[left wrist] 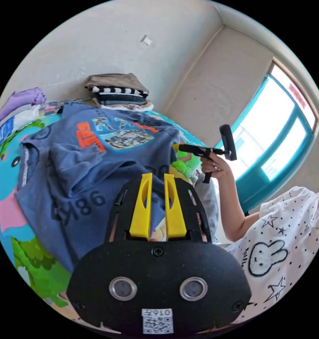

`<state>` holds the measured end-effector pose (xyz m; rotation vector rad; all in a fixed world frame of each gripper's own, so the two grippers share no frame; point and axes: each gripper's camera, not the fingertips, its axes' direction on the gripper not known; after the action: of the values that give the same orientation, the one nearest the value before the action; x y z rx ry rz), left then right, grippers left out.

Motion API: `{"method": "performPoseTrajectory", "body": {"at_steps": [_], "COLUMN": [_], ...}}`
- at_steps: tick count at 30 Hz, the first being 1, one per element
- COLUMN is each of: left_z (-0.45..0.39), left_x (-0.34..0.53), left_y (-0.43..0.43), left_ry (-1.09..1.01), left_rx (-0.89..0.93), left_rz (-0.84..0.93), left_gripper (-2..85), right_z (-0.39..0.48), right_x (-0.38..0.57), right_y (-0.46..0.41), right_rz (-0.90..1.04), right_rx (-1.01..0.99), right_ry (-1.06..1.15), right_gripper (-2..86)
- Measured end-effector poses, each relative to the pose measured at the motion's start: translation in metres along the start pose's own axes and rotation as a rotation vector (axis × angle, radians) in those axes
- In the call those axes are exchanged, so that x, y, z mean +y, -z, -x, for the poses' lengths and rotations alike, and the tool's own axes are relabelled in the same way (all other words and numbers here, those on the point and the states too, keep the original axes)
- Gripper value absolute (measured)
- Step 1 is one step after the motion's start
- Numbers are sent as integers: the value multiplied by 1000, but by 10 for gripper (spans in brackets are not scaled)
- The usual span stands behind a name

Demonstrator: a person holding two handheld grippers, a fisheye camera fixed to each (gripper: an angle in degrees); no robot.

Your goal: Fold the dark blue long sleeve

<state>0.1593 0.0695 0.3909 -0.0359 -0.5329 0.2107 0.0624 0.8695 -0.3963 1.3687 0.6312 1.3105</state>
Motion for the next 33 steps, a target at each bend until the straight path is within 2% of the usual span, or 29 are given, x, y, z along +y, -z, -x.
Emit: {"method": "performPoseTrajectory", "body": {"at_steps": [5,7,12,14,17,19,20,21,23,27,33], "left_z": [-6,2,27,38,59,79,83,88,94,97,102], "left_x": [-11,-11,-4,4,13,14,15,16,17,14,12], "left_y": [-21,-33,-59,-59,-57,-56,-56,-57,-58,-62,-68], "left_ry": [-28,-5,62,88,128,205,217,228,236,234,237], "left_rx": [-173,-253,-320,-266,-167,-92,-77,-47,-17,-22,-17], "left_rz": [-5,-2,43,-19,-87,-108,-114,-126,-139,-140,-143], "left_gripper": [55,62,87,86,76,57,53,47,42,38,36], "right_z": [44,66,89,85,58,25,6,-11,-38,-82,-85], "right_x": [-57,-88,-165,-171,-160,-139,-119,-97,-73,-44,-50], "right_y": [18,4,-125,-143,-104,-56,-21,10,41,56,0], "right_rz": [-140,-118,255,304,201,78,-66,-217,-312,-170,50], "right_rx": [134,210,265,226,77,-93,-177,-195,-129,108,64], "right_ry": [88,172,283,277,181,68,59,74,21,-64,-15], "right_gripper": [25,27,51,59,97,121,124,119,107,115,139]}}
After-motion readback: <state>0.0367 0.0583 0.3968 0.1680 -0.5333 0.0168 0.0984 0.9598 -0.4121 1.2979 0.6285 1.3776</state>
